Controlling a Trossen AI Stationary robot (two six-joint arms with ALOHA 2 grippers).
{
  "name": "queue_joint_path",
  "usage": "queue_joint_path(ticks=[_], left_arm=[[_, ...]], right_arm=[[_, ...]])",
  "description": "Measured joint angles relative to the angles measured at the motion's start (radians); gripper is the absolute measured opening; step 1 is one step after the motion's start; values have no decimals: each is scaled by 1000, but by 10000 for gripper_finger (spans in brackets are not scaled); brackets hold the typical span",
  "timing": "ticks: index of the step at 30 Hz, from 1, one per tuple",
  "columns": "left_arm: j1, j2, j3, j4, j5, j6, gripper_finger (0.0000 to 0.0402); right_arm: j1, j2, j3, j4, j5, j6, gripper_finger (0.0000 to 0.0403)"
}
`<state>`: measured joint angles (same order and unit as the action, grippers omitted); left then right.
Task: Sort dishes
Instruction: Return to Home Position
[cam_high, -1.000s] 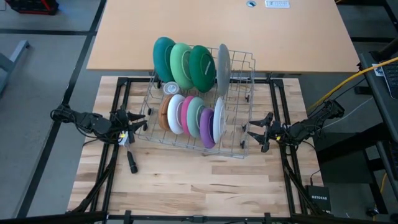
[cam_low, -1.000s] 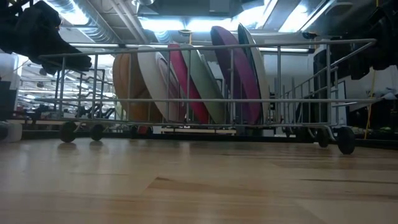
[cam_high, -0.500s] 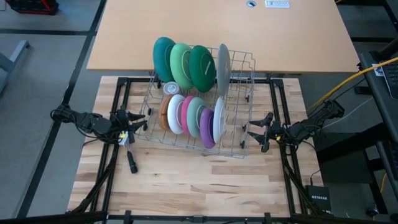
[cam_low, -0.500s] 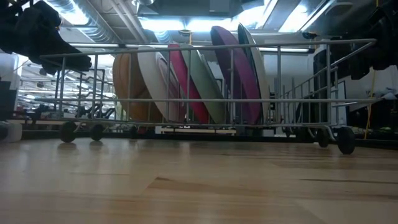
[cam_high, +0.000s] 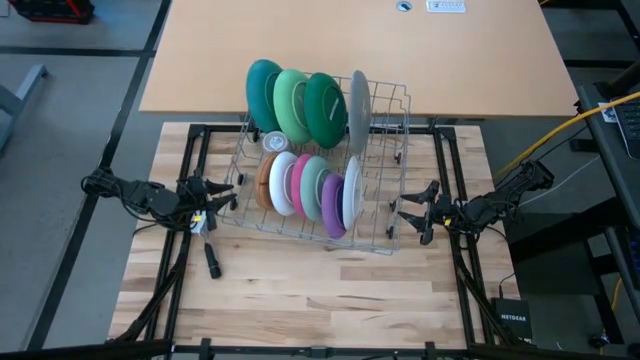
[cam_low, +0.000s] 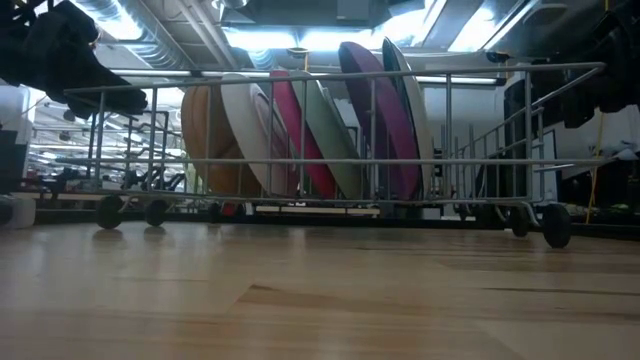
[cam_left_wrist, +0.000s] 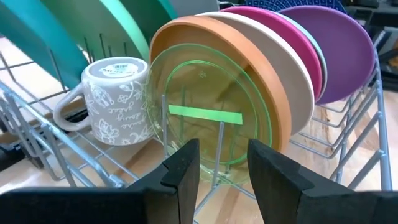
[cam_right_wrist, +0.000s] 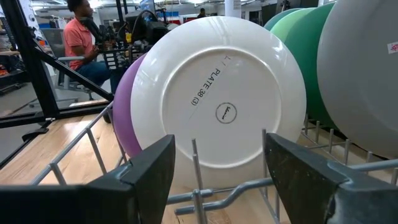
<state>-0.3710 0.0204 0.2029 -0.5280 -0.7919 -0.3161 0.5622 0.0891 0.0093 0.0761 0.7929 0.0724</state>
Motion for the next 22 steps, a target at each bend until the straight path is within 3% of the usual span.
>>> queue_joint_path(ticks=[5,11,17,22], left_arm=[[0,0,0,3,7,43,125],[0,0,0,-1,-1,-20,125],[0,0,0,3,7,44,125],[0,0,0,0,2,-8,125]], right_arm=[[0,0,0,0,0,0,250],[0,0,0,0,0,0,250],[0,0,0,0,0,0,250],[0,0,0,0,0,0,250]])
